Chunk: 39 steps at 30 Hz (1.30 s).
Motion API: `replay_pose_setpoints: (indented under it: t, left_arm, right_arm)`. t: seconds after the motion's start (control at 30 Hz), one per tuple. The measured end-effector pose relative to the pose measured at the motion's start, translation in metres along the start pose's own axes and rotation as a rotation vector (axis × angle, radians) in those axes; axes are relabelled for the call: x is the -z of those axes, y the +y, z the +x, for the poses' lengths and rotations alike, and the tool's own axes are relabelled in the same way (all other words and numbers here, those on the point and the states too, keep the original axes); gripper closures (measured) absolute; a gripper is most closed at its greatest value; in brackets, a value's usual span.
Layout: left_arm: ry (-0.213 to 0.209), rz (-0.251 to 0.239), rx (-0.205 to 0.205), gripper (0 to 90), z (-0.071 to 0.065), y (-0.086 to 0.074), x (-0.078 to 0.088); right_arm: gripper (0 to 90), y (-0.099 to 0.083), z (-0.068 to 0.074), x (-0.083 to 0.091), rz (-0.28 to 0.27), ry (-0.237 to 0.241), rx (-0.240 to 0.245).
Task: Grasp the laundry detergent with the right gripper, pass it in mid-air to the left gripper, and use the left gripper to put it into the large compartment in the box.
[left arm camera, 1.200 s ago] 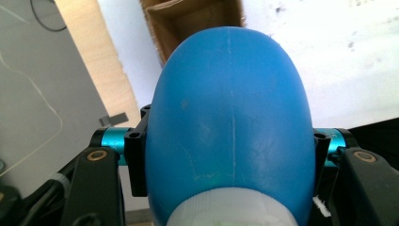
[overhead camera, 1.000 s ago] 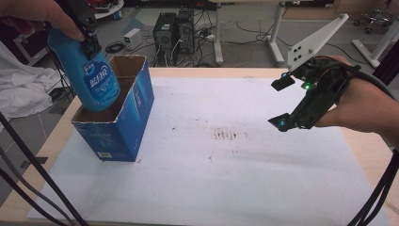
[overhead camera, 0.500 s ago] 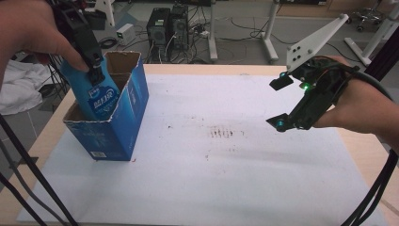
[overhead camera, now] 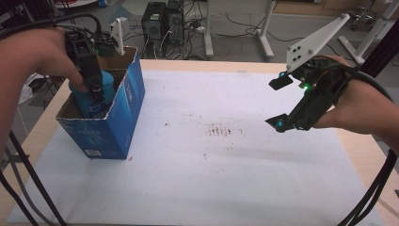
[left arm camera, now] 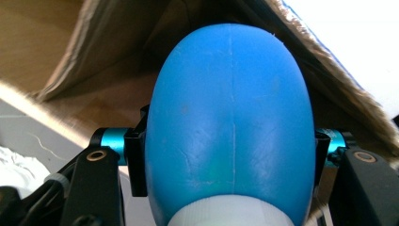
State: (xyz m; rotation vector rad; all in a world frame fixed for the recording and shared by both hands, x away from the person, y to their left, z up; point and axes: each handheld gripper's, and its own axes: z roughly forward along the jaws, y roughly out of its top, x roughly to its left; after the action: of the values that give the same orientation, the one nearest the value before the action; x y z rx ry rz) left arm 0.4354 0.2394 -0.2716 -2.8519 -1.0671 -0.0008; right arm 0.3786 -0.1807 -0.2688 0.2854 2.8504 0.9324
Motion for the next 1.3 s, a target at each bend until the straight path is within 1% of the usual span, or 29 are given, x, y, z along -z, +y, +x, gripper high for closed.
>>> replay_pose_setpoints:
  t: [0.03, 0.07, 0.1, 0.13, 0.2, 0.23, 0.27, 0.37, 0.4, 0.47, 0.5, 0.57, 0.6, 0.73, 0.77, 0.8, 0.87, 0.93, 0.97, 1.07, 1.1, 1.13, 1.2, 1.23, 1.27, 1.3]
  left_arm:
    - [0.0, 0.0, 0.0, 38.6, 0.0, 0.0, 0.0]
    - [-0.012, 0.004, -0.013, 38.6, 0.002, 0.0, -0.007]
    - [-0.012, 0.004, -0.013, 38.6, 0.002, 0.0, -0.007]
    - [-0.015, -0.006, -0.028, 38.6, 0.001, 0.0, -0.013]
    - [-0.013, -0.001, -0.041, 38.5, 0.002, 0.0, -0.017]
    - [-0.013, -0.001, -0.041, 38.5, 0.002, 0.0, -0.017]
    - [-0.011, -0.012, -0.047, 38.5, 0.002, 0.0, -0.022]
    - [-0.015, -0.007, -0.053, 38.5, 0.004, -0.001, -0.026]
    - [-0.021, -0.03, -0.044, 38.5, 0.004, -0.002, -0.028]
    - [-0.022, -0.038, -0.042, 38.5, 0.005, -0.003, -0.028]
    - [-0.023, -0.025, -0.051, 38.5, 0.006, -0.003, -0.028]
    - [-0.024, -0.019, -0.054, 38.4, 0.006, -0.002, -0.028]
    - [-0.026, -0.026, -0.044, 38.4, 0.005, -0.002, -0.029]
    - [-0.024, -0.02, -0.041, 38.2, 0.006, -0.001, -0.029]
    - [-0.024, -0.007, -0.046, 38.0, 0.006, 0.0, -0.028]
    - [-0.028, -0.006, -0.026, 37.5, 0.005, 0.0, -0.029]
    - [-0.04, -0.001, -0.026, 34.5, 0.005, 0.0, -0.028]
    - [-0.05, -0.013, -0.024, 34.1, 0.005, 0.0, -0.025]
    - [-0.046, -0.016, -0.021, 33.2, 0.004, 0.0, -0.024]
    - [-0.044, -0.015, -0.035, 30.8, 0.005, -0.001, -0.02]
    - [-0.047, -0.027, -0.024, 30.6, 0.004, -0.001, -0.019]
    - [-0.047, -0.029, -0.027, 30.2, 0.004, -0.001, -0.018]
    - [-0.036, -0.026, -0.032, 28.4, 0.005, -0.002, -0.015]
    - [-0.037, -0.034, -0.017, 26.8, 0.004, -0.003, -0.014]
    - [-0.034, -0.024, -0.023, 26.0, 0.005, -0.003, -0.012]
    - [-0.034, -0.032, -0.01, 25.8, 0.005, -0.003, -0.011]
  right_arm:
    - [1.0, 0.0, 0.0, 0.0, 0.0, 0.0, 0.0]
    - [1.0, 0.001, 0.0, -0.001, 0.004, 0.002, -0.002]
    - [1.0, 0.001, 0.0, -0.001, 0.004, 0.002, -0.002]
    - [1.0, 0.001, 0.0, -0.002, 0.005, 0.003, 0.0]
    - [1.0, 0.002, 0.0, -0.003, 0.009, 0.003, 0.002]
    - [1.0, 0.002, 0.0, -0.003, 0.009, 0.003, 0.002]
    - [1.0, 0.002, 0.001, -0.004, 0.007, 0.005, 0.003]
    - [1.0, 0.002, 0.001, -0.004, 0.009, 0.004, 0.001]
    - [1.0, 0.002, 0.001, -0.004, 0.01, 0.004, 0.001]
    - [1.0, 0.003, 0.001, -0.005, 0.011, 0.005, 0.003]
    - [1.0, 0.003, 0.001, -0.005, 0.012, 0.006, 0.001]
    - [1.0, 0.003, 0.001, -0.006, 0.014, 0.004, 0.001]
    - [1.0, 0.003, 0.001, -0.006, 0.013, 0.005, 0.001]
    - [1.0, 0.003, 0.001, -0.006, 0.015, 0.004, 0.0]
    - [1.0, 0.002, 0.001, -0.007, 0.014, 0.005, 0.001]
    - [1.0, 0.002, 0.001, -0.007, 0.016, 0.005, -0.001]
    - [1.0, 0.002, 0.001, -0.007, 0.016, 0.006, 0.001]
    - [1.0, 0.002, 0.001, -0.006, 0.02, 0.006, -0.001]
    - [1.0, 0.002, 0.001, -0.006, 0.014, 0.006, -0.002]
    - [1.0, 0.001, 0.001, -0.006, 0.017, 0.007, 0.003]
    - [1.0, 0.0, 0.002, -0.006, 0.015, 0.006, -0.003]
    - [1.0, 0.0, 0.002, -0.006, 0.014, 0.004, -0.002]
    - [1.0, -0.001, 0.002, -0.005, 0.015, 0.006, -0.001]
    - [1.0, -0.001, 0.002, -0.005, 0.016, 0.006, -0.003]
    - [1.0, -0.001, 0.002, -0.005, 0.015, 0.006, -0.004]
    - [1.0, -0.001, 0.002, -0.005, 0.013, 0.006, -0.004]
